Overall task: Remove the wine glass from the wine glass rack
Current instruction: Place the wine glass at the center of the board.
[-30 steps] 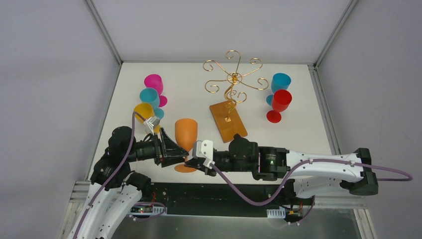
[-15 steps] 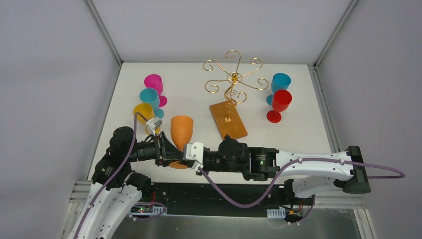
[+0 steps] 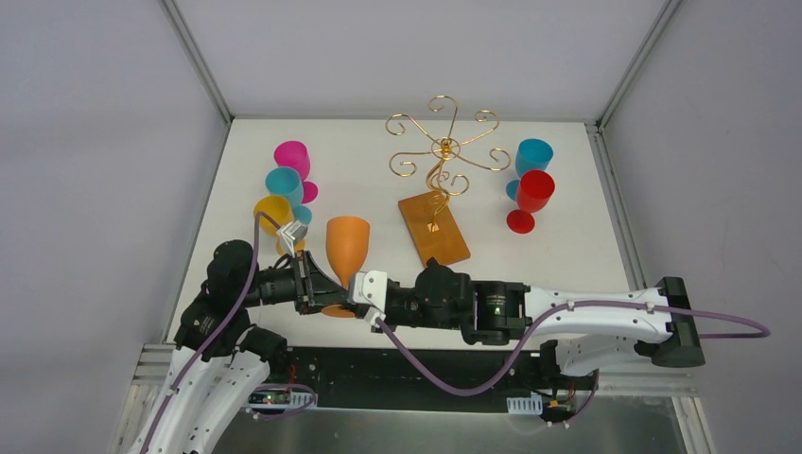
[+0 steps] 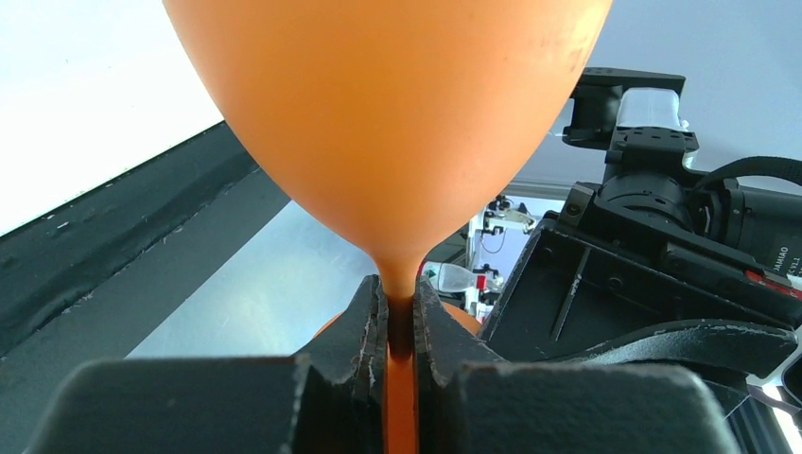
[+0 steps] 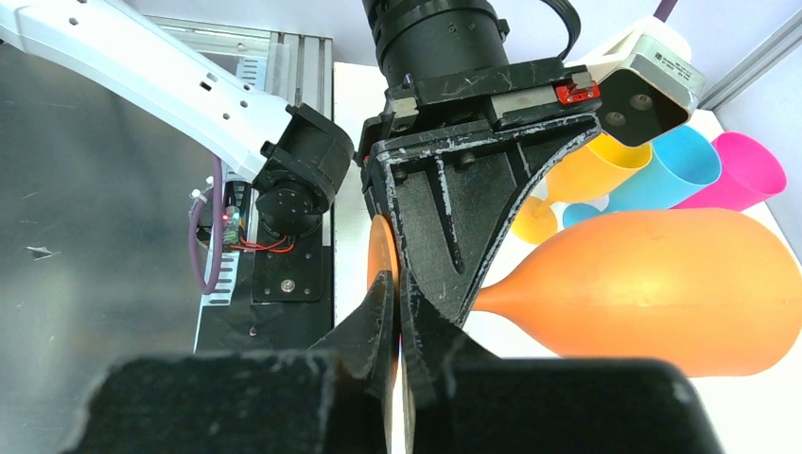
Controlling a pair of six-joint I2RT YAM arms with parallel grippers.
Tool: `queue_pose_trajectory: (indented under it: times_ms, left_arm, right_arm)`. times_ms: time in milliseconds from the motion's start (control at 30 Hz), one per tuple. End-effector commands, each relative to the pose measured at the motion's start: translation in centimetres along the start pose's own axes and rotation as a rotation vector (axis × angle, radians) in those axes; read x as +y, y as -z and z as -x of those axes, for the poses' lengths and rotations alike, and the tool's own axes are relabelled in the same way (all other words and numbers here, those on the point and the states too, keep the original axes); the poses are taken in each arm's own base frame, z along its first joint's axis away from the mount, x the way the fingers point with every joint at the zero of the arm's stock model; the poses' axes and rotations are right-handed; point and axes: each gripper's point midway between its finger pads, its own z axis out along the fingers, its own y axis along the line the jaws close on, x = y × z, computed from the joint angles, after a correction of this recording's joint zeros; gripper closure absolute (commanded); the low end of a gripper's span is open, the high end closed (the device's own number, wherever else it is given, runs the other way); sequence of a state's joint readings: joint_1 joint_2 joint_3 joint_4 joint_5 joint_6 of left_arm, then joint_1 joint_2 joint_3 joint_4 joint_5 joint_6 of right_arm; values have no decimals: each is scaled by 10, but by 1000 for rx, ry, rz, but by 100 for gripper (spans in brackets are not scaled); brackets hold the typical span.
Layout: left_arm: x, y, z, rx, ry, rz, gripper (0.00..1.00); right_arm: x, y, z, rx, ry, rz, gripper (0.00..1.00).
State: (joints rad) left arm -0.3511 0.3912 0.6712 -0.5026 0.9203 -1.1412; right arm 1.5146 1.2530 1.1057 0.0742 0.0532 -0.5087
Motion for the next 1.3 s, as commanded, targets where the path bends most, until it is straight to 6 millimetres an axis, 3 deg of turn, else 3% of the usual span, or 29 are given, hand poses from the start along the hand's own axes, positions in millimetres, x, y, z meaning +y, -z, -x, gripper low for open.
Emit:
queue_pose_trajectory:
  times_ms: [0,67,167,300,567,800,1000,1267]
  left_arm:
    - [-11,3,-4,28,-60,-54,100]
    - [-12,4,-5,31,-75,-61,100]
    - [-10,4,-7,41,-91,-62,100]
    - [-6,3,-8,49,-111,-61,100]
    - [-3,9,-27,141,-230,-115,100]
    - [-6,21,-50,242,-342,-198,100]
    - [-13,33,-66,310,-427,-269,100]
    - [-13,38,-75,323,-473,-294,100]
  right_arm:
    - [-8,9,31,-94,-42,-33,100]
    - [-8,13,30,-86,-62,-35,93]
    - [-7,20,28,-74,-87,-35,72]
    - [-6,39,36,-81,-152,-26,60]
    - [-30,76,42,-2,-314,-166,58]
    - [-54,92,43,62,-417,-270,55]
    - [-79,100,51,43,-629,-224,54]
    - [-76,94,52,90,-789,-76,53]
